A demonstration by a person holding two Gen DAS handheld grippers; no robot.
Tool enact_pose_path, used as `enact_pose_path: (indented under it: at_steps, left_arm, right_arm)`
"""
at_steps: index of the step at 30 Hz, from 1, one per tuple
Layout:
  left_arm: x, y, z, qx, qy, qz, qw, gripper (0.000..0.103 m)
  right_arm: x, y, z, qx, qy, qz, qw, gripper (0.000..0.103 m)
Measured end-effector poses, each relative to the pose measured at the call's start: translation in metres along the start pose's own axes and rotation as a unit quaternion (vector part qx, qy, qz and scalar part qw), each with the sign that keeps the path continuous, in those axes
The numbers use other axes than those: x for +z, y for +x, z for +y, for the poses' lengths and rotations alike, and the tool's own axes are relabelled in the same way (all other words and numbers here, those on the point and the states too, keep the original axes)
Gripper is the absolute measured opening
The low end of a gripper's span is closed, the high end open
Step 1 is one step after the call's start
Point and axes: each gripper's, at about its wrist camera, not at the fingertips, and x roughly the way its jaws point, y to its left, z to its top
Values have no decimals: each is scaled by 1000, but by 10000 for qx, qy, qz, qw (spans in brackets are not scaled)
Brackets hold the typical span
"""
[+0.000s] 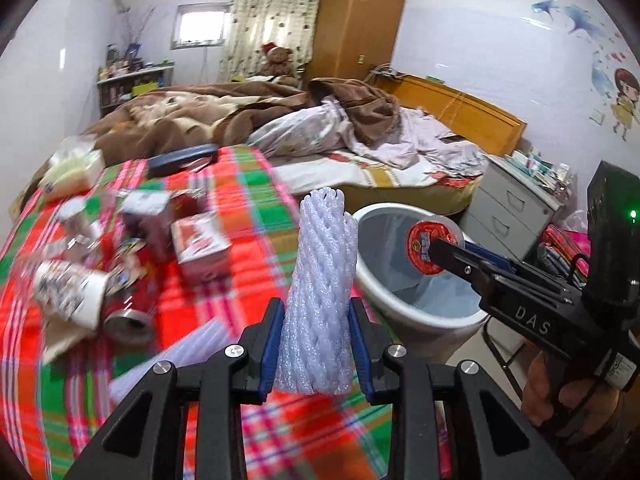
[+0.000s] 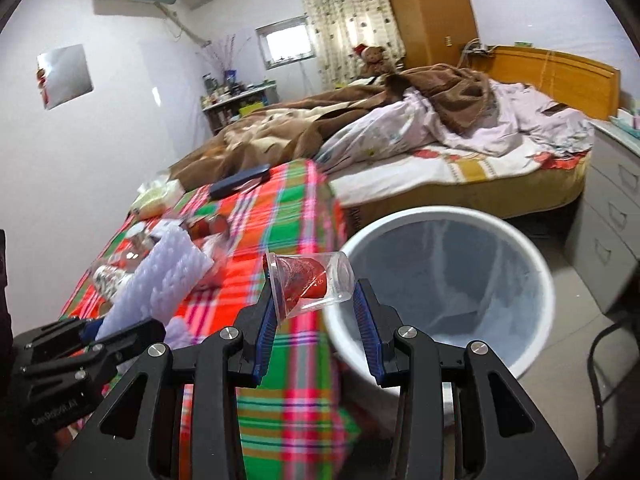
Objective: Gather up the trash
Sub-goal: 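Carry both items over the white bin and open both tools to drop them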
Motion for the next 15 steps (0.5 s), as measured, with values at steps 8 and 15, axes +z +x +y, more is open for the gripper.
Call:
enact_pose_path:
  at_steps: [8, 15]
  left_arm:
    - [27, 36, -38, -344, 258, 128, 9990, 32]
    - [37, 77, -62, -536, 437, 427, 9967, 33]
  right_arm:
    - [8, 6, -40, -485, 214, 74, 9986, 39]
    - [6, 20, -65, -702, 316, 327, 9965, 39]
